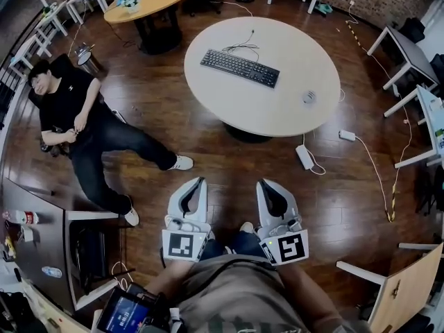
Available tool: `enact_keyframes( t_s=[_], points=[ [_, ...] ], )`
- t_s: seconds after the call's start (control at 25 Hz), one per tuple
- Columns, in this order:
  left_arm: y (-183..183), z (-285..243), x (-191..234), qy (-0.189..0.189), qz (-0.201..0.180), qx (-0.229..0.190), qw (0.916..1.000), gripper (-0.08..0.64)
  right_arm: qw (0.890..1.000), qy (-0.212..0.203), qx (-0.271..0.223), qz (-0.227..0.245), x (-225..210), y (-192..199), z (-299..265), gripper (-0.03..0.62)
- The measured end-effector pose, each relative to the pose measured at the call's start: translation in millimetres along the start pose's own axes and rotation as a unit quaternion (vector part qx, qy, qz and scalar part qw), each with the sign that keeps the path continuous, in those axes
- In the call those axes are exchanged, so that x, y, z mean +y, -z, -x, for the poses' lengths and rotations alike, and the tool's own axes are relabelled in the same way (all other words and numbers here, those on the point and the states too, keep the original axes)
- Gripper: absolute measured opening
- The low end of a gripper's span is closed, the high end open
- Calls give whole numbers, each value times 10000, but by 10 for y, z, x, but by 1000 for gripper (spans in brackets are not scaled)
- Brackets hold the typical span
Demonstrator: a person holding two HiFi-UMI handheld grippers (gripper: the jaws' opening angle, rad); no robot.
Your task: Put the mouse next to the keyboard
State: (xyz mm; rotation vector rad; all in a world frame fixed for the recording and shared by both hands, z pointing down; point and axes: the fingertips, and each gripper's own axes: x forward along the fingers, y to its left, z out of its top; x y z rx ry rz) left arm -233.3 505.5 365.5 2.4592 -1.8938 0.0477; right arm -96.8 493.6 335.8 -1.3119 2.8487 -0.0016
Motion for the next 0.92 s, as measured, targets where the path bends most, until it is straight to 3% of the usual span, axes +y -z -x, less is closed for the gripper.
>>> enact_keyframes(
  t_s=[0.64, 0.92],
  points=[
    [-71, 340, 382, -168, 69, -206, 9996, 2, 9996, -112, -184, 187, 431, -88, -139, 3],
    [-58, 411, 451, -75, 93, -225, 9997, 0, 9996, -49, -174, 211, 599, -78, -151, 3]
  ],
)
